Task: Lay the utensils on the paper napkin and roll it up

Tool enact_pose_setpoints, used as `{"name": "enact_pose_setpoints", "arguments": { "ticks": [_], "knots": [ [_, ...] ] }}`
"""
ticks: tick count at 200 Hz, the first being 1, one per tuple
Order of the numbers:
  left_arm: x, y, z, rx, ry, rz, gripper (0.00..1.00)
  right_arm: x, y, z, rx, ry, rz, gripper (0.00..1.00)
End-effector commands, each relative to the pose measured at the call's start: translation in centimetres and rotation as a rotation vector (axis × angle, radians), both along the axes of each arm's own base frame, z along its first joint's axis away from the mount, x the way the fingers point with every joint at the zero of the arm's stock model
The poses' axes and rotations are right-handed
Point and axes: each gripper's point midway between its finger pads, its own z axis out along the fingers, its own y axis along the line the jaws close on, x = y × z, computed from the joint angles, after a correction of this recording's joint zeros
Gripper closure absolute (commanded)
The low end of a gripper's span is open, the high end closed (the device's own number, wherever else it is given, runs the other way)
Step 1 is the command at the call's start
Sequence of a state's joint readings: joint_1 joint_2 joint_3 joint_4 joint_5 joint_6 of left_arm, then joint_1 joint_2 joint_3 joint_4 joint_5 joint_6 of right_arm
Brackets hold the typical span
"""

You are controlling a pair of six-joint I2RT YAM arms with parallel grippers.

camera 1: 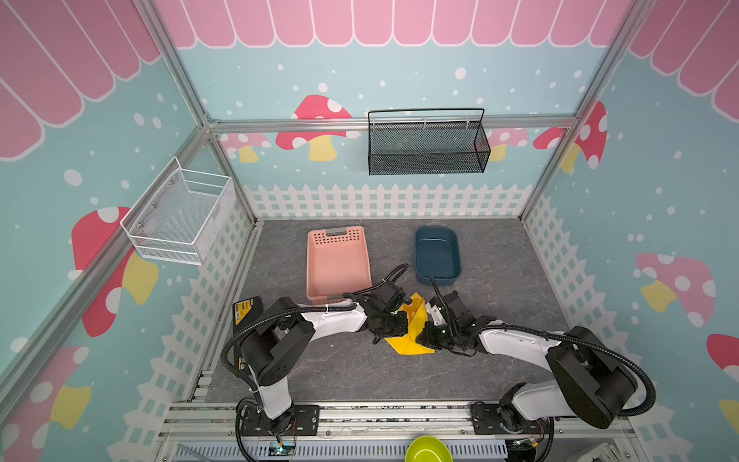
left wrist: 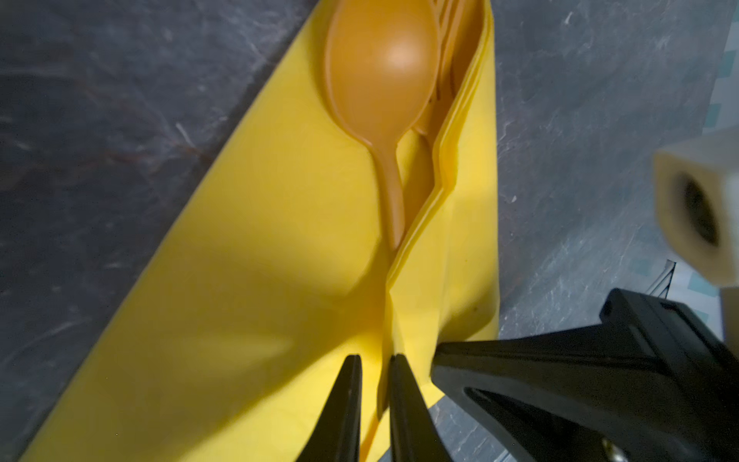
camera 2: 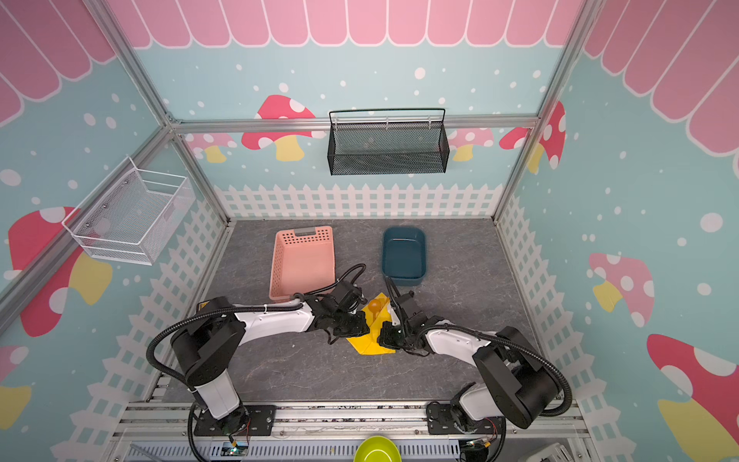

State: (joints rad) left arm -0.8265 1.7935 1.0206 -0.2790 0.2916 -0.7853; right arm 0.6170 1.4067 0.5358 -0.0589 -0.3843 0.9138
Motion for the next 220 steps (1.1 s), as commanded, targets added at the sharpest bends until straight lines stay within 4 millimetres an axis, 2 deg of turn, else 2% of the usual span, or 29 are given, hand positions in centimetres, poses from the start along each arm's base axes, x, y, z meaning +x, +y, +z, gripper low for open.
{"name": "enact_pose_setpoints", "arguments": {
  "ticks": [1,41,70,77,96,114,149,182,220],
  "knots": [
    [0.0,0.5,-1.1,0.017,0.013,0.012,0.87,0.0,0.3,0.4,0.009,0.0,0.002,0.99],
    [0.0,1.0,-1.8,0.043,0.009,0.006,0.96,0.3,0.4,0.9,0.011,-0.012,0.001,0.99],
    [0.1,1.0,-1.6,0.038,0.002,0.006,0.96,0.5,0.5,1.2,0.01,-0.018,0.002,0.99],
    [0.1,0.9,-1.5,0.03,0.001,0.006,0.93,0.4,0.5,1.0,0.008,-0.014,0.004,0.99],
    [0.1,0.7,-0.9,0.013,-0.006,0.01,0.75,0.2,0.5,0.6,0.004,-0.001,0.008,0.99],
    [0.1,0.6,-0.6,-0.003,-0.008,0.015,0.64,0.2,0.4,0.5,0.002,0.0,0.007,0.99],
    [-0.2,-0.3,-0.7,-0.067,0.024,0.016,0.59,0.3,0.5,0.7,0.005,-0.005,0.007,0.99],
    [-0.3,-1.1,-0.4,-0.126,0.027,0.013,0.61,0.2,0.4,0.5,0.002,-0.002,0.008,0.99],
    [-0.2,-0.9,-0.1,-0.131,0.016,0.02,0.79,0.2,0.4,0.6,0.004,-0.004,0.009,0.99]
  ]
}}
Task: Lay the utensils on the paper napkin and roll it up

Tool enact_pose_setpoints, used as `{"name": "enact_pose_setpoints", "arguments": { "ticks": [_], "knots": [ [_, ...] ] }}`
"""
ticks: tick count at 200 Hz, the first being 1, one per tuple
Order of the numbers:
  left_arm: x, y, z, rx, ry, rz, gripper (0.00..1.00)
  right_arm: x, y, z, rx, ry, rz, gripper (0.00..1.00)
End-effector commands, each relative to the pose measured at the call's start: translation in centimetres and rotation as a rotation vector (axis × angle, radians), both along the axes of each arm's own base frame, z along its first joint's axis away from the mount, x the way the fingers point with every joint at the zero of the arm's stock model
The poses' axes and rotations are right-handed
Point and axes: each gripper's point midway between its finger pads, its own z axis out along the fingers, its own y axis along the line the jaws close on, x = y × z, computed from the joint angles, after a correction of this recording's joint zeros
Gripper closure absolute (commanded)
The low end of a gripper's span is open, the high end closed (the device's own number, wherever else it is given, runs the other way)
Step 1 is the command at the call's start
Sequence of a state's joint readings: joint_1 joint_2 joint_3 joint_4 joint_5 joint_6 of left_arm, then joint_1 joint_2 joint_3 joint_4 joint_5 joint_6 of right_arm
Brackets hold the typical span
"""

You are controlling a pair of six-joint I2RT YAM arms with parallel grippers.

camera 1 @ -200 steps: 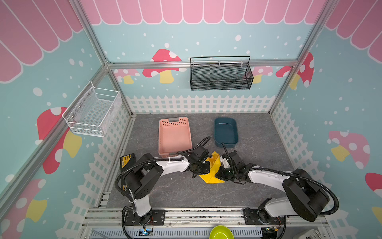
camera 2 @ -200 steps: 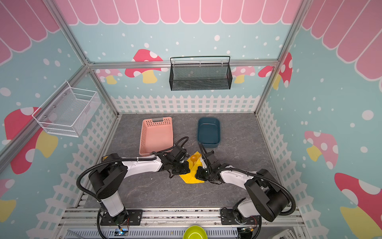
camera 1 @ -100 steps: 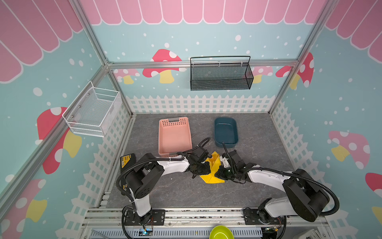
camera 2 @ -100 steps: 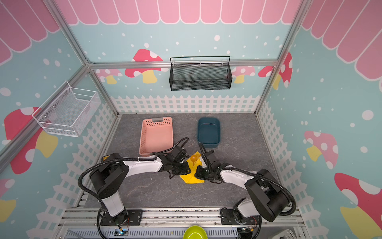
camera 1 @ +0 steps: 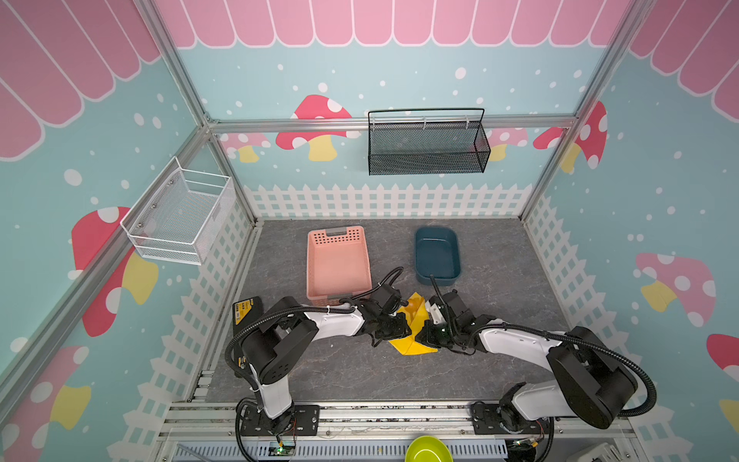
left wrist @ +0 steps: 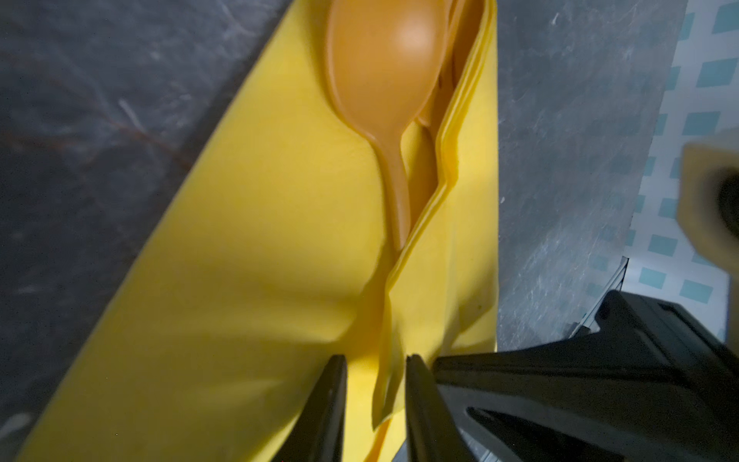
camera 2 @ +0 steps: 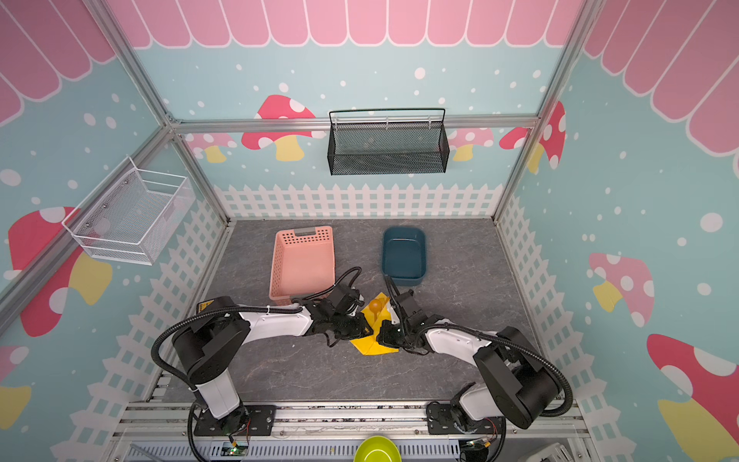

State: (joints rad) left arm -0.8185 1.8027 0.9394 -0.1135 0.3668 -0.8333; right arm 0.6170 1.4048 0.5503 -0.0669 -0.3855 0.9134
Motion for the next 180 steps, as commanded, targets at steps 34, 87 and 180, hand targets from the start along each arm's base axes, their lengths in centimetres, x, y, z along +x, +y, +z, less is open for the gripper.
{"name": "enact_pose_setpoints", "arguments": {
  "ticks": [34,87,180],
  "knots": [
    [0.5,-0.2,1.0,-0.048,-0.01,0.023,0.77,-0.1,0.2,0.1,-0.002,0.006,0.007,0.99],
    [0.6,-0.5,1.2,-0.072,-0.007,0.022,0.8,-0.1,0.1,0.2,-0.002,0.004,0.006,0.99],
    [0.1,0.9,0.3,0.013,-0.003,0.016,1.0,0.2,0.3,1.0,0.007,-0.014,-0.002,0.95]
  ]
}}
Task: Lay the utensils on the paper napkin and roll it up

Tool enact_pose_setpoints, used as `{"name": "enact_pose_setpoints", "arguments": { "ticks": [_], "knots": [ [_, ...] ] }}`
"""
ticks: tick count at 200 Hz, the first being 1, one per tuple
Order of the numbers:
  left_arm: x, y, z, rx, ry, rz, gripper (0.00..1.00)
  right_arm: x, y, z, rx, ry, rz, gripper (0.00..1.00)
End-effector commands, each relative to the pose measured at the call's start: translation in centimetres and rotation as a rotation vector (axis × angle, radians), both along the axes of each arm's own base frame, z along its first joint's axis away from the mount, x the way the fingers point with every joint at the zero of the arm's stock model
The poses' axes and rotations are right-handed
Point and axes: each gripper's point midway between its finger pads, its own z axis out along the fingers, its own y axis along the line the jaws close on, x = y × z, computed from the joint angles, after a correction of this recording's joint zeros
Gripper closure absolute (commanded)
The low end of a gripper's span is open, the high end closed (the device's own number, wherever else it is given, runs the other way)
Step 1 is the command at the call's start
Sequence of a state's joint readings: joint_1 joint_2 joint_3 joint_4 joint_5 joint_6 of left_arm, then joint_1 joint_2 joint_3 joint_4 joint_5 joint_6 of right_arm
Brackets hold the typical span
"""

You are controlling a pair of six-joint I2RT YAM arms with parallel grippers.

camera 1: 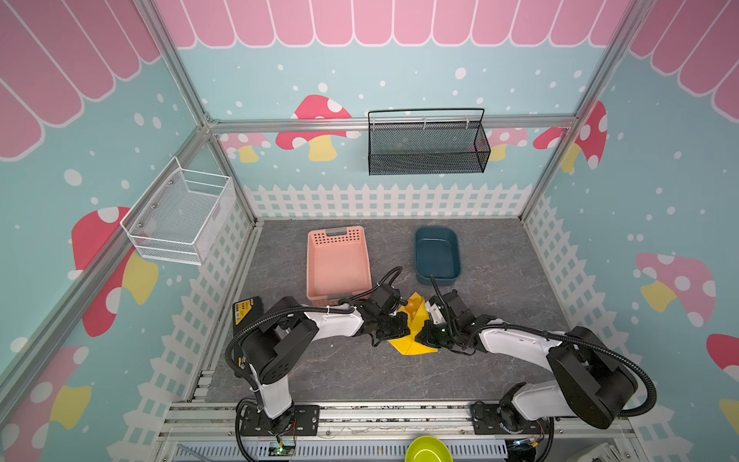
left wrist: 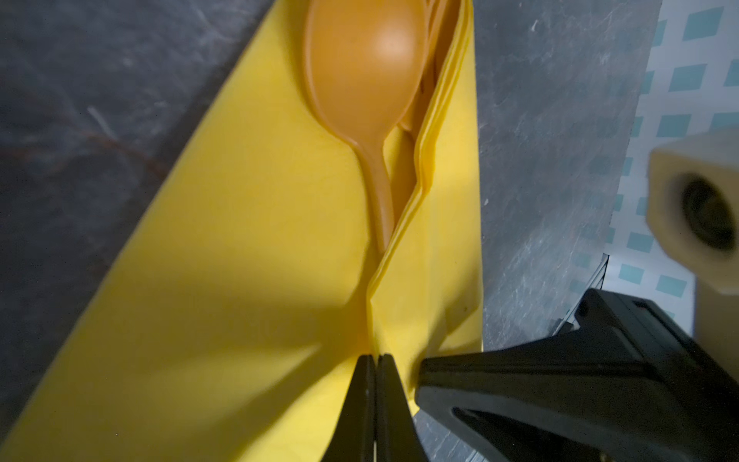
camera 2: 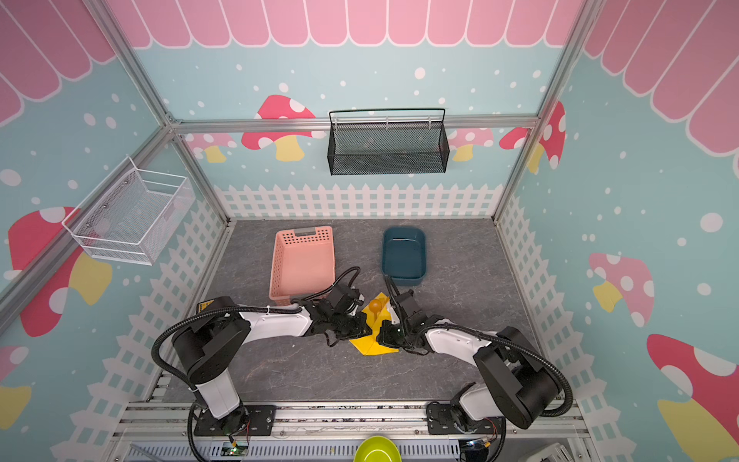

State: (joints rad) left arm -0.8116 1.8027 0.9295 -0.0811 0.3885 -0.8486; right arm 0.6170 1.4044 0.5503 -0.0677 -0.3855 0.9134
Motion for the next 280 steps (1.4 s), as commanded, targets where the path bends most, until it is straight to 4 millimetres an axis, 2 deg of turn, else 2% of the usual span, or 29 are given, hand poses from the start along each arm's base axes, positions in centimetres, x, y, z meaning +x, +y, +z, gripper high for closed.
{"name": "enact_pose_setpoints", "arguments": {
  "ticks": [1,32,81,144,230,280],
  "knots": [
    [0.0,1.1,0.0,0.044,-0.01,0.01,1.0,0.2,0.3,1.0,0.008,-0.016,-0.002,0.95],
    [-0.1,1.9,-0.4,0.09,-0.013,-0.001,1.0,0.8,0.1,1.9,-0.006,-0.041,-0.017,0.89],
    [0.0,2.6,-1.1,0.15,-0.018,-0.015,1.0,1.5,0.7,3.0,0.006,-0.056,-0.005,0.93],
    [0.0,3.0,-1.5,0.173,-0.017,-0.013,1.0,1.2,2.0,2.2,0.03,-0.019,0.037,0.97],
    [0.0,3.1,-1.6,0.179,-0.012,-0.01,1.0,1.7,3.7,0.6,0.01,0.012,0.057,0.98],
    [0.0,3.2,-1.6,0.18,-0.015,-0.004,1.0,1.5,2.9,-0.8,-0.071,0.035,0.051,0.99]
  ]
}}
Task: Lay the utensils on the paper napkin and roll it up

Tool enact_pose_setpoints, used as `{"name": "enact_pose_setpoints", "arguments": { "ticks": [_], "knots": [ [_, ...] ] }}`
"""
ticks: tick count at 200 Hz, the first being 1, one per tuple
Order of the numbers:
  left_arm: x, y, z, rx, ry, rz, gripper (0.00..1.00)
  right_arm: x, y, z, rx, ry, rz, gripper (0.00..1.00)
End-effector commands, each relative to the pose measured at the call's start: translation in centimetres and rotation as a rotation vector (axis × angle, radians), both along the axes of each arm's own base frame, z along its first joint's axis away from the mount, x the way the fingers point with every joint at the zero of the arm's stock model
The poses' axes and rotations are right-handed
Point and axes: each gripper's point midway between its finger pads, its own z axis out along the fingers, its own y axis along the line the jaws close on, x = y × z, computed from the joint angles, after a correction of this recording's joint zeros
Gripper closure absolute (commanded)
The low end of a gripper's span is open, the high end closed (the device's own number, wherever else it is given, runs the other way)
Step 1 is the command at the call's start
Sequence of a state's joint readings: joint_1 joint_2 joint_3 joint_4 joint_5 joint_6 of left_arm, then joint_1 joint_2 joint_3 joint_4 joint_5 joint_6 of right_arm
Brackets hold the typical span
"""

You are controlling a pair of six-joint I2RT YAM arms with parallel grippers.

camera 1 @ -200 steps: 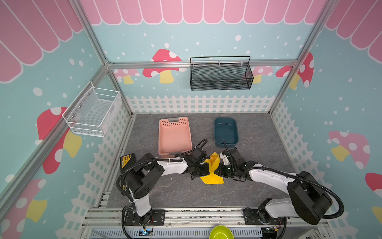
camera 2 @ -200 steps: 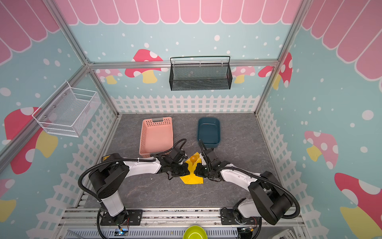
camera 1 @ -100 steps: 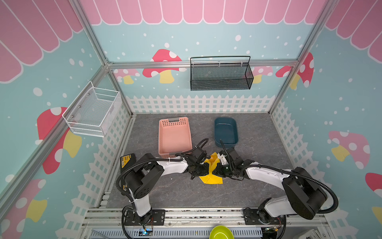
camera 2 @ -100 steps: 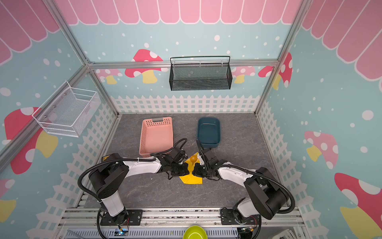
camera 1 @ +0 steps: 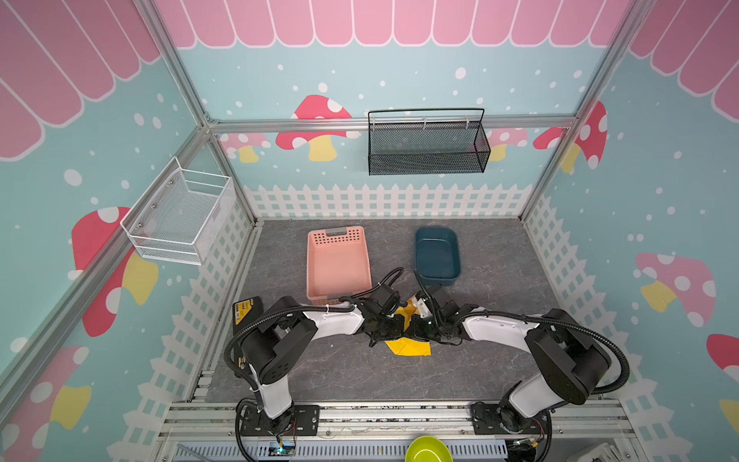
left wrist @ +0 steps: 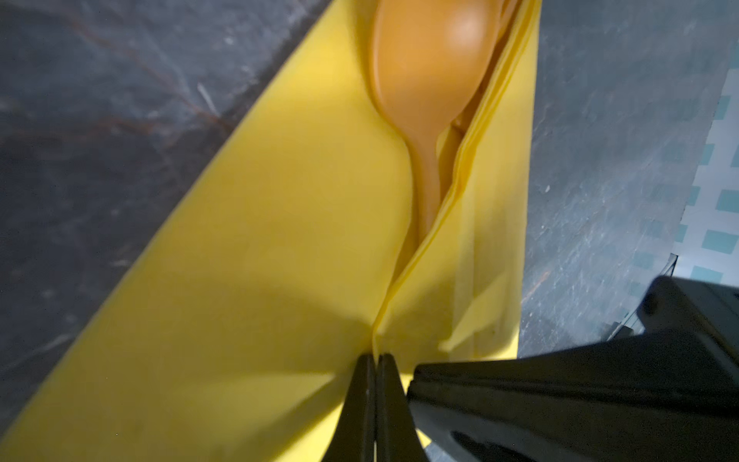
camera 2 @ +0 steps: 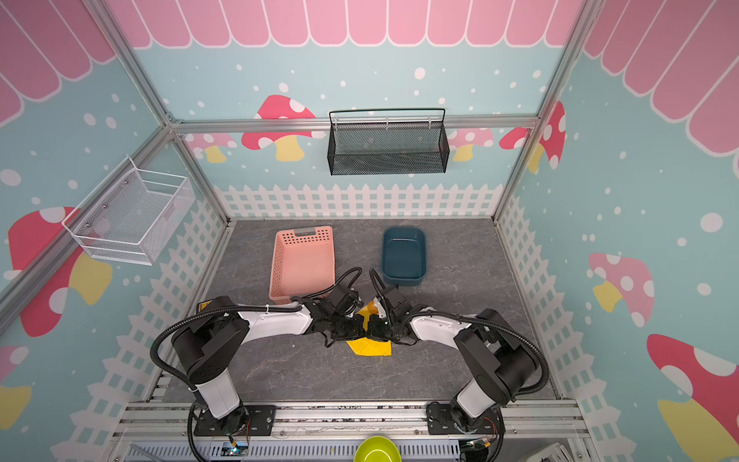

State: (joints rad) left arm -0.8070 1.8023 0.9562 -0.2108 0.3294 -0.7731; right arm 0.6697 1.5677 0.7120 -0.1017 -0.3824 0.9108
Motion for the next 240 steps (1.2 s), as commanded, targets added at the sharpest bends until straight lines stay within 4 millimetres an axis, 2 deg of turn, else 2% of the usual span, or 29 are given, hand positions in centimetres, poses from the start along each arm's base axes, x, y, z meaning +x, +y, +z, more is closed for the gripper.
{"name": "enact_pose_setpoints", "arguments": {
  "ticks": [1,104,138,178,211,240],
  "knots": [
    [0.2,1.4,-0.6,0.065,-0.006,0.019,1.0,-0.1,-0.4,-0.8,-0.048,0.008,-0.002,0.98],
    [0.5,1.4,-0.1,0.061,-0.021,0.03,1.0,-1.0,-1.1,-3.0,-0.104,0.049,0.005,1.0],
    [1.7,2.2,2.4,0.031,-0.073,0.073,0.89,-1.1,-1.3,-3.1,-0.107,0.05,0.004,1.0],
    [2.1,5.1,4.0,0.018,-0.094,0.135,0.76,-1.2,-1.3,-2.9,-0.107,0.049,0.006,1.0],
    [1.4,7.2,3.8,0.001,-0.061,0.17,0.65,-1.2,-1.3,-3.0,-0.109,0.049,0.007,1.0],
    [0.5,7.7,2.8,-0.018,-0.018,0.175,0.59,-1.2,-1.3,-2.9,-0.107,0.048,0.008,1.0]
  ]
}}
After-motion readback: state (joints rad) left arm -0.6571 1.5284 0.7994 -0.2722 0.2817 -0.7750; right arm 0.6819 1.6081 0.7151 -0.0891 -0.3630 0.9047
